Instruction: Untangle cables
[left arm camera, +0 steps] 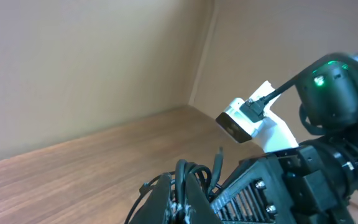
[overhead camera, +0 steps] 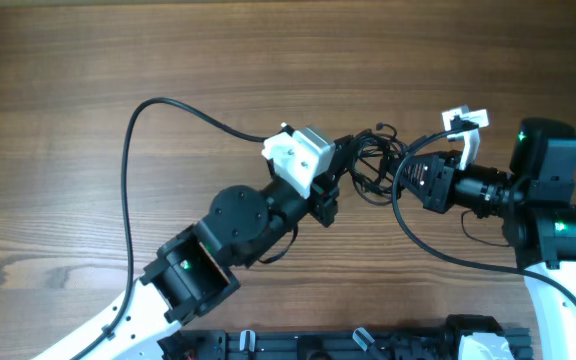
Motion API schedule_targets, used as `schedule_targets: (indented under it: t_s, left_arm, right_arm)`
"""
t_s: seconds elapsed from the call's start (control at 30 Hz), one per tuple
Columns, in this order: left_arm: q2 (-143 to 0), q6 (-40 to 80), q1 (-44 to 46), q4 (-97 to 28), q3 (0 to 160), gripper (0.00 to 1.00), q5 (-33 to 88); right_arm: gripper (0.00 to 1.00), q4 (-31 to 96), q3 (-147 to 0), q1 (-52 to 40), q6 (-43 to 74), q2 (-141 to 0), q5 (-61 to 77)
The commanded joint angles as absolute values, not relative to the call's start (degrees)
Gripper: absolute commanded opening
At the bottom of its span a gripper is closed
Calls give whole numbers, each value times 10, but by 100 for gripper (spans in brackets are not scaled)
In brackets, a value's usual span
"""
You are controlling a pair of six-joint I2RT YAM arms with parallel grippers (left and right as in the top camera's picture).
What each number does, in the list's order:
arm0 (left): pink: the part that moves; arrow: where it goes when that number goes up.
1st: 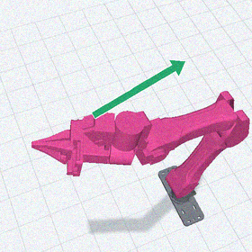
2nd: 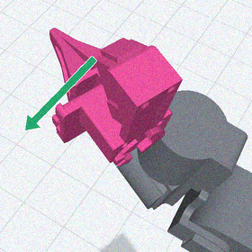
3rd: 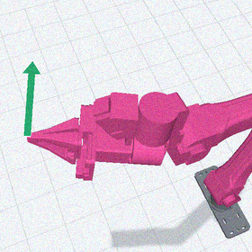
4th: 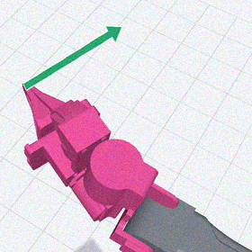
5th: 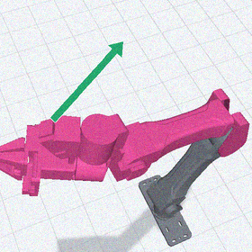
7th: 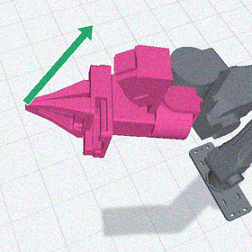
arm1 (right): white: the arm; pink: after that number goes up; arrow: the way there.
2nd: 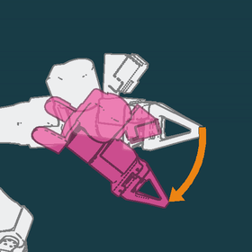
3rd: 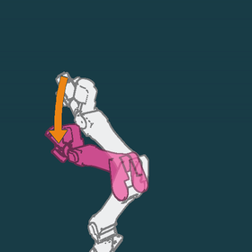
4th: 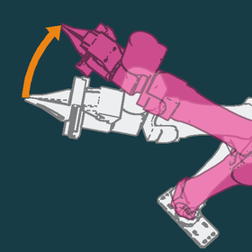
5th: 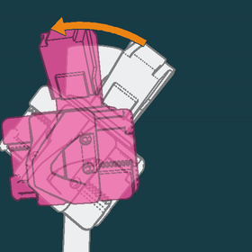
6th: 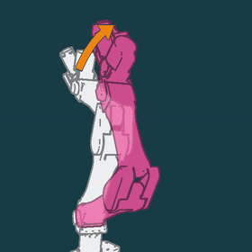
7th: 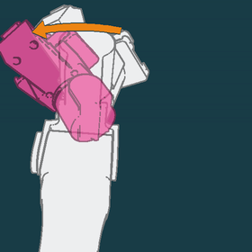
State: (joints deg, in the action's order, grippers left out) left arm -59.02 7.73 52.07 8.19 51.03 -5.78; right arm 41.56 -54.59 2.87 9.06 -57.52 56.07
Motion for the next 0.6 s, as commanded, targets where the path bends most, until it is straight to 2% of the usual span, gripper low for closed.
schedule_targets:
  t_s: [0.0,0.13,0.3,0.47,0.57]
  left_arm:
    - [-525,82,500,114,540,4,-138]
    - [-491,99,500,101,540,4,-148]
    - [-476,312,500,79,540,4,-321]
    - [-476,513,500,81,540,4,-335]
    - [-476,594,500,81,540,4,-304]
  right_arm:
    - [4,420,-531,37,97,-579,461]
    - [4,386,-531,37,159,-579,425]
    - [4,338,-531,37,223,-579,420]
    - [4,337,-531,37,227,-579,396]
    - [4,334,-531,37,227,-579,396]
